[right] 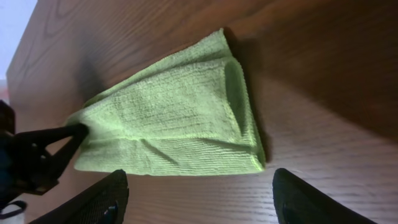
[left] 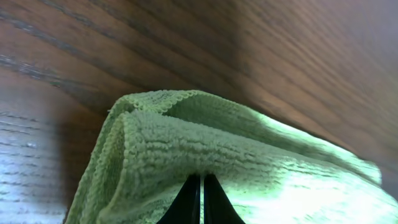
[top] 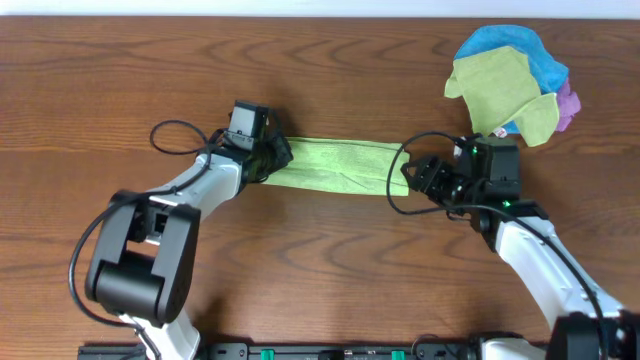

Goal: Fold the cloth

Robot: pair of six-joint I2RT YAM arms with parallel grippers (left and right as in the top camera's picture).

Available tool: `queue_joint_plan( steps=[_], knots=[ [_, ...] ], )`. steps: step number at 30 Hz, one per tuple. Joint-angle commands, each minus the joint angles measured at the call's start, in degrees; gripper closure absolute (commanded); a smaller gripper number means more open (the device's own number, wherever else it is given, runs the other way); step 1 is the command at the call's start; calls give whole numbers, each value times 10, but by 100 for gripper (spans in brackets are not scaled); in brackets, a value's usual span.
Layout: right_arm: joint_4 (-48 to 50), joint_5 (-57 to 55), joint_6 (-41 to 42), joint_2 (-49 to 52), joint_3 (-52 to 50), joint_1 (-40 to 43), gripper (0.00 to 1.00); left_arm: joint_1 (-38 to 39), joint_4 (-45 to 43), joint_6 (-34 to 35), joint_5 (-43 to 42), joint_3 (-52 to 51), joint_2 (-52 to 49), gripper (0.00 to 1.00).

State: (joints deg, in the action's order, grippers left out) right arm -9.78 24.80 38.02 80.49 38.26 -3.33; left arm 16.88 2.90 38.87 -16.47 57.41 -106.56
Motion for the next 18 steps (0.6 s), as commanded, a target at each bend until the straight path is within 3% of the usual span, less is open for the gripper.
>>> queue_joint_plan(
  steps=[1,18],
  knots=[
    [12,27,23,33,-2,3,25,2,8,-12,21,14,-18,94],
    [50,23,23,125,-2,2,26,2,36,-16,49,14,-22,95]
  ],
)
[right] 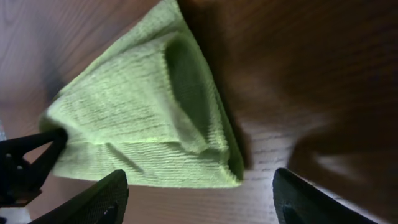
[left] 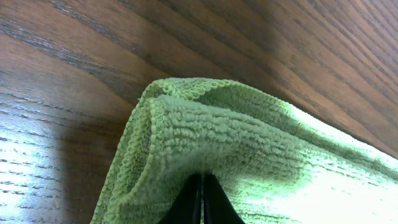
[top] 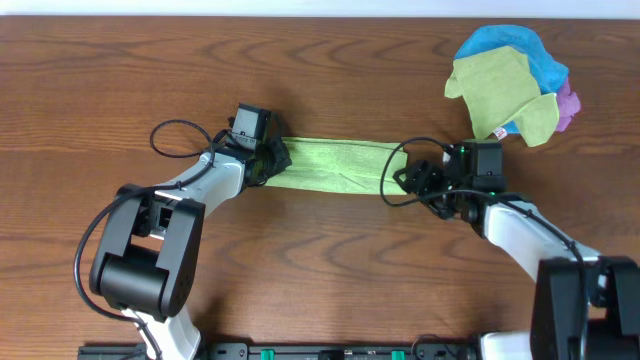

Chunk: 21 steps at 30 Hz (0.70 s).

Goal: Fold the cloth

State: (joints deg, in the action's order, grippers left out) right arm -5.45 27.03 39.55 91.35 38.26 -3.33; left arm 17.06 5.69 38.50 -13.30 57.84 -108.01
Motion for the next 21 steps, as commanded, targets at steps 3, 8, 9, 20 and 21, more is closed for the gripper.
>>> queue_joint_plan(
  steps=[3,8,9,20,21],
  knots=[
    [24,2,19,32,-2,2,27,0,18,-12,17,9,-8,94],
    [57,2,33,57,-2,-13,28,0,29,-13,17,9,-7,95],
    [69,2,38,64,-2,-19,28,0,31,-13,17,9,-7,94],
    [170,-30,30,125,-2,-74,69,0,38,-13,17,9,-7,95],
    [183,-30,20,124,-2,-74,78,0,40,-13,16,9,-7,94]
  ],
)
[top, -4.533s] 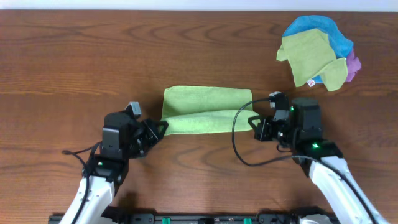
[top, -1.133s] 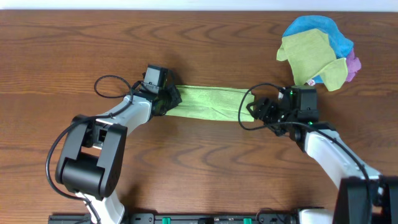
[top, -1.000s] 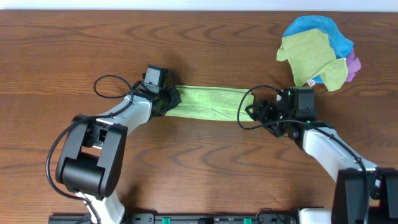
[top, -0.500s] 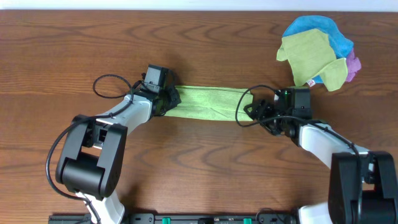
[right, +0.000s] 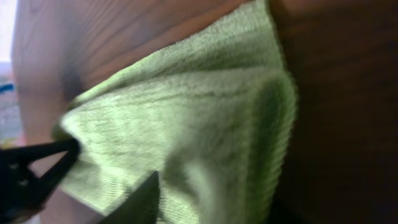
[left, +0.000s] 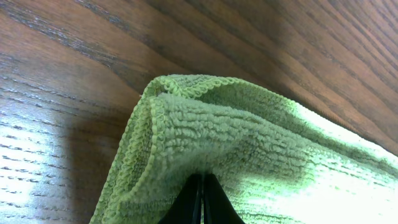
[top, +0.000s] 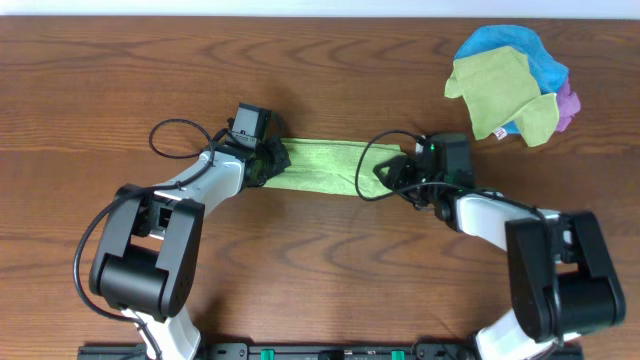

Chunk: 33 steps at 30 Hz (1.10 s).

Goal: Fold the cloth

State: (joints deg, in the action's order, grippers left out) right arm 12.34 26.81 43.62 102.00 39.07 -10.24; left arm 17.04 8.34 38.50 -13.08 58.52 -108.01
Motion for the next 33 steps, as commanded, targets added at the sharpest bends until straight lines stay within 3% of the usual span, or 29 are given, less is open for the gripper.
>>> queue_joint_plan(
  steps=[1,3,17,33],
  knots=[
    [20,-28,-26,16,-9,-5,87,0,15,-13,12,3,-7,94],
    [45,-28,-26,13,-8,-4,99,0,19,-13,10,3,-7,94],
    [82,-21,-39,-102,2,-34,99,0,22,-13,-5,15,-7,94],
    [80,-69,-38,-71,75,-157,99,0,22,-13,-5,35,-7,94]
  ],
)
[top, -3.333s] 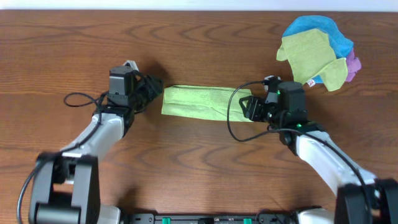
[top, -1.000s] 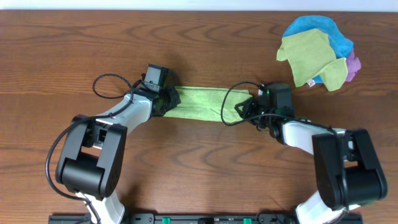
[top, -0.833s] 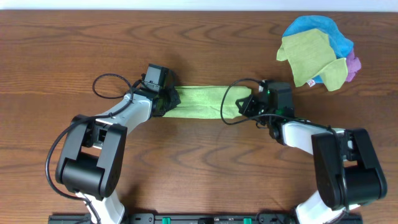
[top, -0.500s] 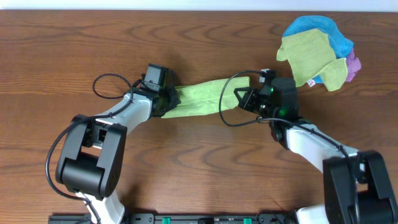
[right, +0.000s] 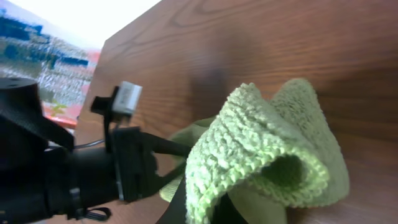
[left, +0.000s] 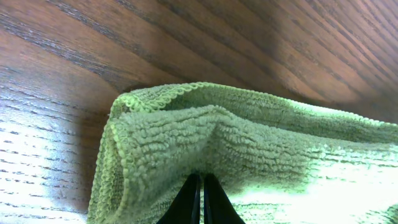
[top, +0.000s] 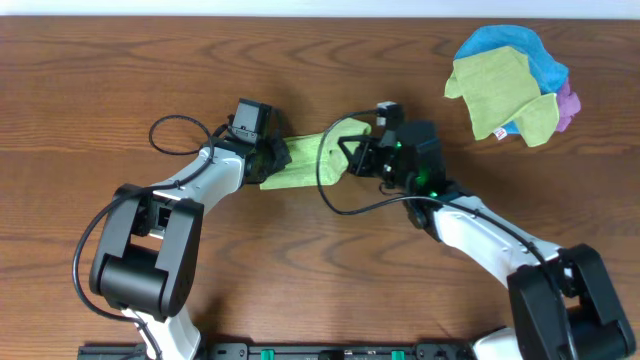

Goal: Fold the cloth

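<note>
A light green cloth, folded into a narrow strip, lies bunched at the table's middle. My left gripper is shut on its left end; the left wrist view shows the thin dark fingertips pressed together on the cloth. My right gripper is shut on the right end and holds it lifted above the table, close to the left gripper. In the right wrist view the raised cloth end curls over the fingers, with the left gripper's black body just beyond.
A heap of cloths, blue, yellow-green and purple, sits at the back right corner. Black cables loop by both wrists. The wooden table stretches out in front of both arms.
My right gripper has moved left from the cloth's right end on the table, and now holds that end raised near the left gripper. The strip is shorter and bunched. The left gripper stays put.
The strip lay stretched on the table, my left gripper shut on its left end and my right gripper open beyond the right end. The right gripper stood nearer that end, then over it. Now it holds that end lifted close to the left end.
</note>
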Robot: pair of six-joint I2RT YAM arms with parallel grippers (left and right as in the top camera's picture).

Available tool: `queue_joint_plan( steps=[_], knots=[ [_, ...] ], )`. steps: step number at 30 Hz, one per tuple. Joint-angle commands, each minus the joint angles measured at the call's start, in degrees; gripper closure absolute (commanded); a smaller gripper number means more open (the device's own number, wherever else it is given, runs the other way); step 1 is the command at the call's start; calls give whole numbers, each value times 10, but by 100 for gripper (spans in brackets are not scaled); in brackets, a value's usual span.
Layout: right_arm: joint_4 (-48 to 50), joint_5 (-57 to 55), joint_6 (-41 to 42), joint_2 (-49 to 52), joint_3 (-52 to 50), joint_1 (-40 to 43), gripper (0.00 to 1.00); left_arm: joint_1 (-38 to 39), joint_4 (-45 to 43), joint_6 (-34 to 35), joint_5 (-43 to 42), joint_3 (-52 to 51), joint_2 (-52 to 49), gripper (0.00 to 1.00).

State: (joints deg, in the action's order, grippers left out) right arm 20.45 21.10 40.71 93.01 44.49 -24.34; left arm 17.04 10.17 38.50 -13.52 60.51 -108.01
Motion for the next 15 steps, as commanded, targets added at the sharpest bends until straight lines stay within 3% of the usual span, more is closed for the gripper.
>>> queue_joint_plan(
  steps=[1,11,15],
  knots=[
    [-1,-12,-9,26,26,-22,99,0,3,-13,0,15,-7,95],
    [-30,0,-32,117,118,-79,99,-2,5,-28,0,15,-7,95],
    [-62,1,-59,131,137,-91,99,-5,24,-69,0,21,7,94]
  ],
)
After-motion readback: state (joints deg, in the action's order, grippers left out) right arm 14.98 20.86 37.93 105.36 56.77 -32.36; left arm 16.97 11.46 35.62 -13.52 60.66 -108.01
